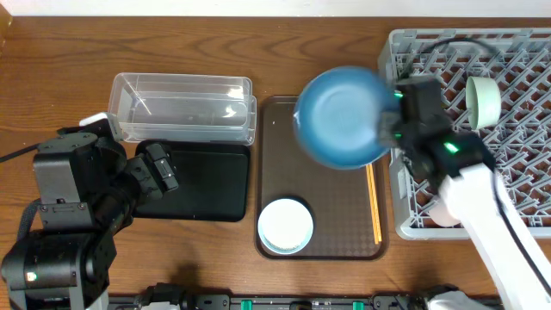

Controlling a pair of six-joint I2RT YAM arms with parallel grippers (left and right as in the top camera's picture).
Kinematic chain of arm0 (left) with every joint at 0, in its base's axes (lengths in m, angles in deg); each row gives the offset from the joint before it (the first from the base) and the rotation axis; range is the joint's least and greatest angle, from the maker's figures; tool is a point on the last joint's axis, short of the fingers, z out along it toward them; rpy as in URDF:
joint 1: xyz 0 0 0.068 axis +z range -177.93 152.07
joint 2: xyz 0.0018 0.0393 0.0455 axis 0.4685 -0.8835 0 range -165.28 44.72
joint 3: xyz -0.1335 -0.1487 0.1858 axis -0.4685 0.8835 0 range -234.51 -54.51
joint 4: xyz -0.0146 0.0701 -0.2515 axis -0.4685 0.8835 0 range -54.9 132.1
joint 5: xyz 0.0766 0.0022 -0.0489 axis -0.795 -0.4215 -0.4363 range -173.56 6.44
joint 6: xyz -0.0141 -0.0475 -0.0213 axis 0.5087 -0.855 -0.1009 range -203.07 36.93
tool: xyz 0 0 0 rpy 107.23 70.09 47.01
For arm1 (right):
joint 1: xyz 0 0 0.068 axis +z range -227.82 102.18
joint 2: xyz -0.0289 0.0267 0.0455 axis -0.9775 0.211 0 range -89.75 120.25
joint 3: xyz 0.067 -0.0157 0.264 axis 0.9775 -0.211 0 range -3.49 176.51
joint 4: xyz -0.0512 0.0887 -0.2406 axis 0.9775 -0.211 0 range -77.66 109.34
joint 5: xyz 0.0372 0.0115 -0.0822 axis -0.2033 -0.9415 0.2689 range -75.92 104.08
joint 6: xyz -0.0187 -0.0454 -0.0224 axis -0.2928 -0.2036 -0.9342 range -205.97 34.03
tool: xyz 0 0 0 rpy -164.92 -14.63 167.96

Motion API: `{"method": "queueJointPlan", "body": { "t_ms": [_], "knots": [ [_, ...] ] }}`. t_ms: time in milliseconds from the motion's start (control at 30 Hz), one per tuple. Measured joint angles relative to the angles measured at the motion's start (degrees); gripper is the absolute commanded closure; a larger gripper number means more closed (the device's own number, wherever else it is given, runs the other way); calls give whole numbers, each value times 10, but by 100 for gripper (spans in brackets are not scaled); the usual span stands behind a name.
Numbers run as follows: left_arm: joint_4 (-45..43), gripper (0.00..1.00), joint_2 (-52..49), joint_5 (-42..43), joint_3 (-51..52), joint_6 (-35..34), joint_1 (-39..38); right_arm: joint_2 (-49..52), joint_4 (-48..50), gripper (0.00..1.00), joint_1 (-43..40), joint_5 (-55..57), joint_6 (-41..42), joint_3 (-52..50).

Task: Sort waste into correct bins and load items into the dishwasher rack
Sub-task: 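Lift the teal plate and stand it in the rack's right side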

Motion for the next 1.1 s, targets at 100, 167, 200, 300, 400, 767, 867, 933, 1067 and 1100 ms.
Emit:
{"method": "queueJointPlan", "body": {
  "t_ms": [100, 167, 200, 300, 400, 767, 867, 933, 1067, 1100],
  "knots": [
    [0, 6, 0, 0, 0, 0, 0, -54, 49, 99, -12, 174, -12, 0],
    [0, 6, 0, 0, 0, 0, 0, -71, 93, 99, -35, 264, -28, 1],
    [0, 6, 0, 0, 0, 0, 0, -77, 119, 99, -53, 305, -40, 1],
    [0, 6, 0, 0, 0, 0, 0, -79, 187, 99, -115, 381, -77, 1],
    [0, 6, 0, 0, 0, 0, 0, -71, 219, 99, -186, 408, -106, 1],
    [0, 6, 0, 0, 0, 0, 0, 59, 235, 99, -299, 416, -207, 1],
    [0, 6, 0, 0, 0, 0, 0, 111, 282, 99, -299, 443, -238, 0],
    [0, 6, 0, 0, 0, 0, 0, 137, 308, 99, -299, 458, -262, 0],
    [0, 6, 0, 0, 0, 0, 0, 158, 327, 99, -299, 475, -296, 0],
    [0, 6, 0, 0, 0, 0, 0, 159, 330, 99, -299, 478, -303, 0]
  ]
}}
